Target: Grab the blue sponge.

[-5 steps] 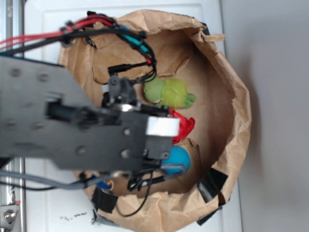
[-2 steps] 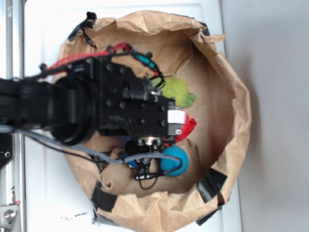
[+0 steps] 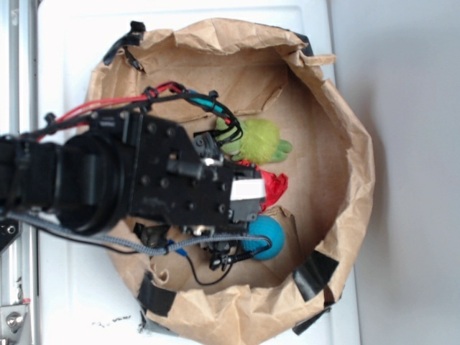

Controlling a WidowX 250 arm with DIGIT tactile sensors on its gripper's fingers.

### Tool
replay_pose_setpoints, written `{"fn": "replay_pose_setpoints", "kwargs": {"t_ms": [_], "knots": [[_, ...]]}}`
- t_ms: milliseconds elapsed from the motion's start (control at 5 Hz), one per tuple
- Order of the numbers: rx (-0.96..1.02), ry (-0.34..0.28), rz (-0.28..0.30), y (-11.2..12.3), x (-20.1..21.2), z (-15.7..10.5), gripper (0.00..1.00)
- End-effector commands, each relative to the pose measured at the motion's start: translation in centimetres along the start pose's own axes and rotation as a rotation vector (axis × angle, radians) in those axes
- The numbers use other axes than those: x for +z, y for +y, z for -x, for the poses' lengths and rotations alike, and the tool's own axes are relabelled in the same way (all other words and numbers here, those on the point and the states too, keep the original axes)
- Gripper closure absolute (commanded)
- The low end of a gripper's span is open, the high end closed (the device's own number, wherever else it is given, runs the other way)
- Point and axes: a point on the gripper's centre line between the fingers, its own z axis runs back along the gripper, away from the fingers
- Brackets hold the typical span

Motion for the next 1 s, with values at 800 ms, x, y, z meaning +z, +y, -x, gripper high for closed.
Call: {"fn": "replay_pose_setpoints", "kwargs": {"t_ms": [800], "knots": [[0.241, -0.232, -0.038, 1.3, 13.6, 2.1, 1.0]]}}
